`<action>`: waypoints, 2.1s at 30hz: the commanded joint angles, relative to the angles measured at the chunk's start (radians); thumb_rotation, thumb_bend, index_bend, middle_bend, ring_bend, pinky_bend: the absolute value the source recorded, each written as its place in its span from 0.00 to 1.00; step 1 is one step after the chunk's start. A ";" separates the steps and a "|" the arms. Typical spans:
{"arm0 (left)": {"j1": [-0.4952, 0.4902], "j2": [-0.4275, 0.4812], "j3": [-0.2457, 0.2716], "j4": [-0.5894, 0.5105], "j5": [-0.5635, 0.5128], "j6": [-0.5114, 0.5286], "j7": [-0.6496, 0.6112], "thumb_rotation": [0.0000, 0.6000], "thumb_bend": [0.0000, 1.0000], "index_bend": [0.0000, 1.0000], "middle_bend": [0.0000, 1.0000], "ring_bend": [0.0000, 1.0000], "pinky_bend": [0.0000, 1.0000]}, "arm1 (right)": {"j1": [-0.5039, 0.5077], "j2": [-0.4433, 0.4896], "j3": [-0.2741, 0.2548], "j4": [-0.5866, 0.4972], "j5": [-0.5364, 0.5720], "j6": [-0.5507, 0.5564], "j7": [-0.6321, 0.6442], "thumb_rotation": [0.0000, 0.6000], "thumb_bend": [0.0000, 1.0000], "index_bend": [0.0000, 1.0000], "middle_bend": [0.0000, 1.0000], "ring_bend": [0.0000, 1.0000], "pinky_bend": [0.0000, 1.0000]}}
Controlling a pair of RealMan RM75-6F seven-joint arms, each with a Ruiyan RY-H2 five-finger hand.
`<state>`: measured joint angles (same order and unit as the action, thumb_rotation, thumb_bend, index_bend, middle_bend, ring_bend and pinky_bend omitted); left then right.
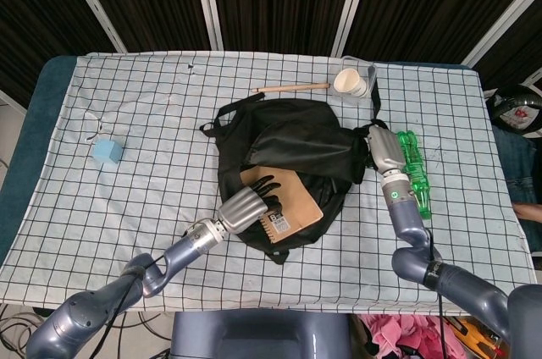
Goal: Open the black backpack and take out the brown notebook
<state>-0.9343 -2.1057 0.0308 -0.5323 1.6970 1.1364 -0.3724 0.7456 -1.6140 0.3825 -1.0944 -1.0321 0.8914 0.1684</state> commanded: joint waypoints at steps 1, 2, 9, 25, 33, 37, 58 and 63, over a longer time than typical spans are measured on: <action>-0.002 0.000 -0.001 0.001 -0.002 -0.002 -0.006 1.00 0.31 0.41 0.42 0.11 0.08 | -0.001 -0.001 -0.001 0.004 -0.003 -0.002 0.005 1.00 0.62 0.82 0.64 0.39 0.10; -0.003 -0.001 0.000 0.002 -0.001 -0.001 -0.007 1.00 0.31 0.41 0.42 0.11 0.08 | -0.001 -0.002 -0.001 0.006 -0.004 -0.002 0.008 1.00 0.62 0.82 0.64 0.39 0.10; -0.002 -0.002 -0.001 0.012 -0.001 0.016 -0.001 1.00 0.37 0.46 0.48 0.17 0.13 | 0.001 -0.002 -0.001 0.010 -0.013 -0.002 0.016 1.00 0.62 0.82 0.64 0.39 0.10; 0.007 0.002 -0.015 0.026 -0.003 0.103 -0.010 1.00 0.37 0.55 0.57 0.25 0.23 | -0.003 0.001 -0.007 0.018 -0.024 -0.006 0.021 1.00 0.62 0.82 0.64 0.39 0.10; 0.011 0.011 -0.023 0.023 -0.007 0.135 -0.010 1.00 0.40 0.58 0.62 0.31 0.29 | -0.007 0.010 -0.007 0.014 -0.029 -0.005 0.027 1.00 0.62 0.82 0.64 0.39 0.10; 0.011 0.025 -0.028 0.005 -0.003 0.169 0.001 1.00 0.40 0.59 0.63 0.31 0.29 | -0.009 0.016 -0.006 0.006 -0.030 -0.003 0.027 1.00 0.61 0.82 0.64 0.39 0.10; 0.032 0.360 -0.110 -0.554 0.006 0.316 0.211 1.00 0.40 0.59 0.62 0.31 0.29 | -0.038 0.070 -0.035 -0.106 -0.026 -0.016 -0.002 1.00 0.63 0.82 0.64 0.39 0.10; 0.051 0.507 -0.159 -0.780 0.003 0.346 0.314 1.00 0.40 0.59 0.62 0.31 0.29 | -0.045 0.075 -0.049 -0.144 -0.032 -0.007 -0.021 1.00 0.63 0.82 0.64 0.39 0.10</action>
<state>-0.8989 -1.7047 -0.0874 -1.1784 1.7007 1.4536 -0.1375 0.7025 -1.5403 0.3363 -1.2324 -1.0627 0.8816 0.1512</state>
